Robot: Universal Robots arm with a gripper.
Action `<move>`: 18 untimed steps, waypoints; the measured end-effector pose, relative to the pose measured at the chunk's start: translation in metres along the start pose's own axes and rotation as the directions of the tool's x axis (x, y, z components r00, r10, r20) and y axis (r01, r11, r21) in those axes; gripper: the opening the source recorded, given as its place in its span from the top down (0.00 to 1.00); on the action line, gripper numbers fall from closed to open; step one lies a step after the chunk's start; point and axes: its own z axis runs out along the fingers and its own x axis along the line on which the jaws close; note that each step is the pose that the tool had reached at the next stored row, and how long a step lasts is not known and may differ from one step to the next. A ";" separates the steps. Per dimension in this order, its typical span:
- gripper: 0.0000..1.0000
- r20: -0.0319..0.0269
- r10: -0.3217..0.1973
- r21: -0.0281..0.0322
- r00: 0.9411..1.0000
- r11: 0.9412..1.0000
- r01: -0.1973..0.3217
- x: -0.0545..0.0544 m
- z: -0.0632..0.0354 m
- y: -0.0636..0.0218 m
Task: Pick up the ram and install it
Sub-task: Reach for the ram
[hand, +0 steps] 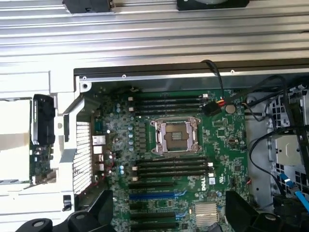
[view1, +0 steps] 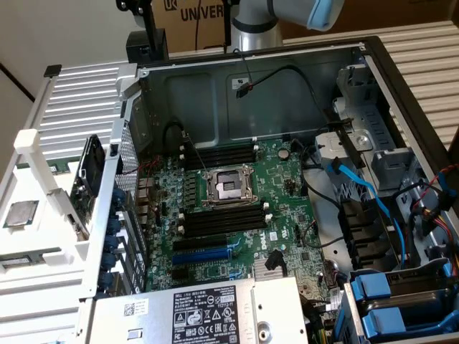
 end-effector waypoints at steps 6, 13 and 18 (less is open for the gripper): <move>0.01 -0.004 0.000 0.000 1.000 1.000 0.000 0.018 -0.0003 -0.0002; 0.01 -0.012 0.001 0.001 1.000 1.000 -0.001 0.049 -0.0010 -0.0023; 0.01 -0.016 0.001 0.002 1.000 1.000 -0.001 0.072 -0.0014 -0.0038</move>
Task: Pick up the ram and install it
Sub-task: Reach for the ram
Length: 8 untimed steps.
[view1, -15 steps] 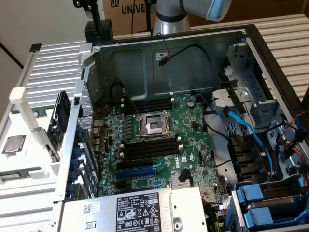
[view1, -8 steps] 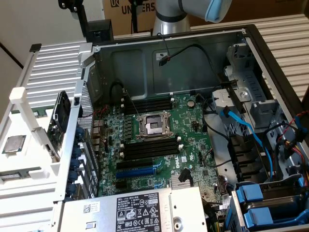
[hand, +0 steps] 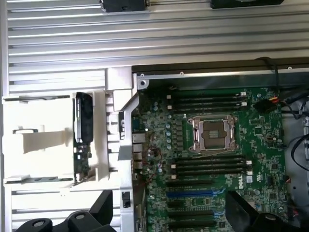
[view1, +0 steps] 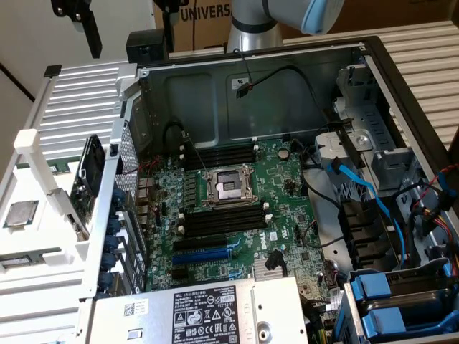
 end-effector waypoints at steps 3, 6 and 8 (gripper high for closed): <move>0.01 0.000 0.000 0.001 1.000 1.000 0.000 0.014 -0.0001 -0.0008; 0.01 0.000 0.000 0.002 1.000 1.000 0.000 0.027 -0.0001 -0.0016; 0.01 0.000 0.000 0.002 1.000 1.000 0.000 0.036 -0.0001 -0.0021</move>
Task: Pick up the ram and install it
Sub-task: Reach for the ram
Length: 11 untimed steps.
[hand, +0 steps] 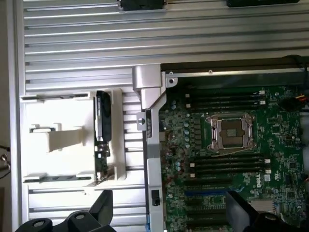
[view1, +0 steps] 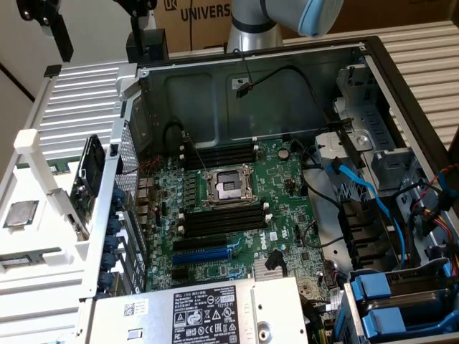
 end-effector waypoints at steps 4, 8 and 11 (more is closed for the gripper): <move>0.01 0.000 0.000 0.000 1.000 1.000 0.000 0.018 0.0001 -0.0013; 0.01 0.000 0.000 0.000 1.000 1.000 0.000 0.041 0.0002 -0.0029; 0.01 0.000 0.000 0.000 1.000 1.000 0.000 0.054 0.0002 -0.0039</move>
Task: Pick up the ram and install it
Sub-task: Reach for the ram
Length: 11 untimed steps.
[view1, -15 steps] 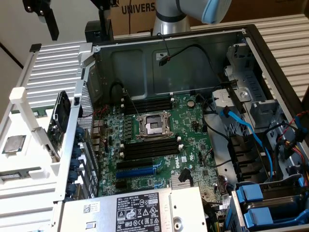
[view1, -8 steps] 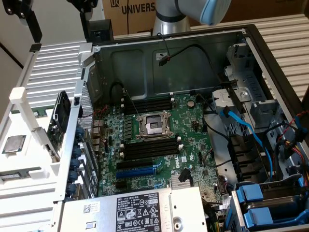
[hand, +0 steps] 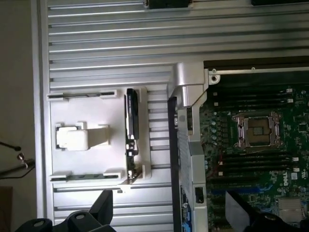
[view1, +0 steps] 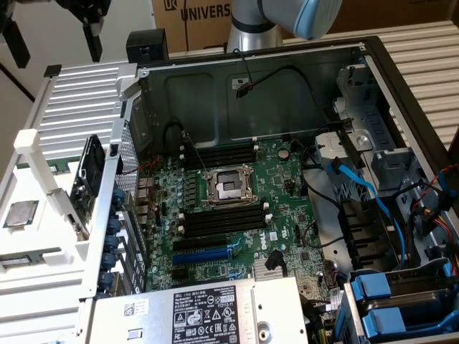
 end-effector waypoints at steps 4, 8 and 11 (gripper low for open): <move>0.01 0.000 0.000 0.000 1.000 1.000 0.000 0.018 -0.0001 -0.0013; 0.01 0.000 0.000 0.000 1.000 1.000 0.000 0.036 -0.0001 -0.0025; 0.01 0.000 0.000 0.000 1.000 1.000 0.000 0.050 -0.0002 -0.0034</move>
